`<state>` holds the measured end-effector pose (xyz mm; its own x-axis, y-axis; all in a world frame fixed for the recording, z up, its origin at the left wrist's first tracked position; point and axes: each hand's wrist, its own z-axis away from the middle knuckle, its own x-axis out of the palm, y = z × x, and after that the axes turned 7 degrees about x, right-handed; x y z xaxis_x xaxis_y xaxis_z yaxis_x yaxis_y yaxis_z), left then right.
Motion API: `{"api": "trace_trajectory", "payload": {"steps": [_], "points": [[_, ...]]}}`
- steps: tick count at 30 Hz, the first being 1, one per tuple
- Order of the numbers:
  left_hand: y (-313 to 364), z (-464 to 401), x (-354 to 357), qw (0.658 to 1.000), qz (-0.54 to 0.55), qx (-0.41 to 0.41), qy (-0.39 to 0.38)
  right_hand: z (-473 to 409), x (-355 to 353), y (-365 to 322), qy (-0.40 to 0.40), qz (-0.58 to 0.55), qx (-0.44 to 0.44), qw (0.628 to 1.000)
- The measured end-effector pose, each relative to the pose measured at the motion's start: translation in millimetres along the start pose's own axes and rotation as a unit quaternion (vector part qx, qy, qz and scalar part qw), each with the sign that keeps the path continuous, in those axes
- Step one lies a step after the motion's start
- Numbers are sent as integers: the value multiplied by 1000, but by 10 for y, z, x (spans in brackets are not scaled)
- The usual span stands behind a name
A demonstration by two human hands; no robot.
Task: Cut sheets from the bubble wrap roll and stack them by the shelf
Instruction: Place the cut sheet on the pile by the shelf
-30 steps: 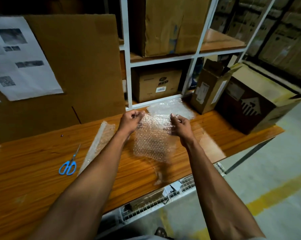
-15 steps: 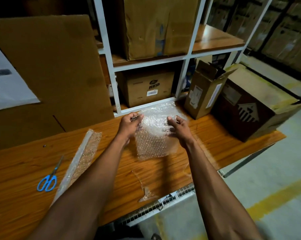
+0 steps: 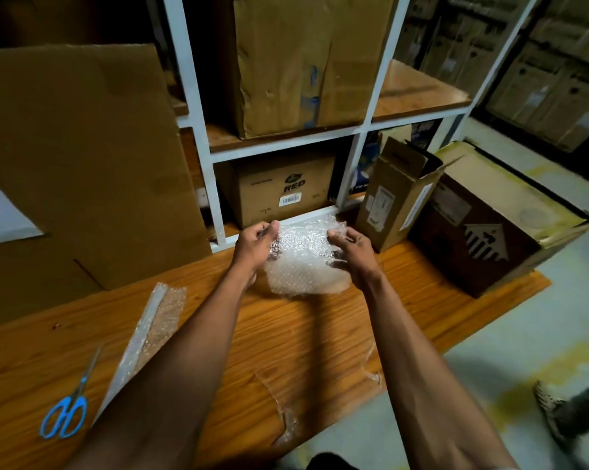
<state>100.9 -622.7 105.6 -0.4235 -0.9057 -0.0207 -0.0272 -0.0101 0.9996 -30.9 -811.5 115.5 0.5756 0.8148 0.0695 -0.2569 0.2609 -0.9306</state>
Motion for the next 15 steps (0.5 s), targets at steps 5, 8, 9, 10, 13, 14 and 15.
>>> {"api": "trace_trajectory", "payload": {"steps": [5, 8, 9, 10, 13, 14, 15], "points": [[13, -62, 8, 999, 45, 3, -26, -137, -14, -14, 11, 2, -10, 1000], [-11, -111, 55, 999, 19, -6, -29, -249, -45, -18, -7, 16, -27, 999], [-23, -141, 76, 1000, 16, -7, -23, -298, -62, -22, -4, 22, -34, 999], [-35, -177, 104, 1000, 23, -13, -15, -362, -87, -31, -4, 24, -40, 999], [-92, -303, 171, 999, 37, -27, 6, -515, -159, -77, -22, 27, -39, 999], [-116, -339, 207, 999, 31, -36, 8, -561, -186, -93, -34, 31, -32, 998], [-142, -376, 254, 999, 26, -46, 6, -620, -228, -112, -43, 39, -22, 998]]}}
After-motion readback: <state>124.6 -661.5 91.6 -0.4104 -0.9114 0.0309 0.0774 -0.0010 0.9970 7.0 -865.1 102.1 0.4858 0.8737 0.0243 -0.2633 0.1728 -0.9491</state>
